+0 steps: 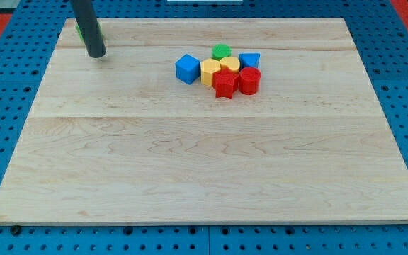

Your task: Push the blue cube into the yellow hexagon

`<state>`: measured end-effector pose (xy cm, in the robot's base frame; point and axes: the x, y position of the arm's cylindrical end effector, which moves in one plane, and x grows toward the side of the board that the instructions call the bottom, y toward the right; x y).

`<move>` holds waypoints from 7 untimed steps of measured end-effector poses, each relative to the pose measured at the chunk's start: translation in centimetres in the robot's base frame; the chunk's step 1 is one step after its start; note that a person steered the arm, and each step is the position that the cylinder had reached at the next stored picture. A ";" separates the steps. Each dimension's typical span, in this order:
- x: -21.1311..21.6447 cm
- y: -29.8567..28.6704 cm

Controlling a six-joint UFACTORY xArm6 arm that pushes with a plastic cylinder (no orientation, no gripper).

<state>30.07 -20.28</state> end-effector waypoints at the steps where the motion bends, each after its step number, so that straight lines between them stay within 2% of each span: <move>1: 2.4 -0.3; 2: 3.6 0.8; 4: 3.6 7.2; 7: 3.6 13.0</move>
<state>33.66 -7.26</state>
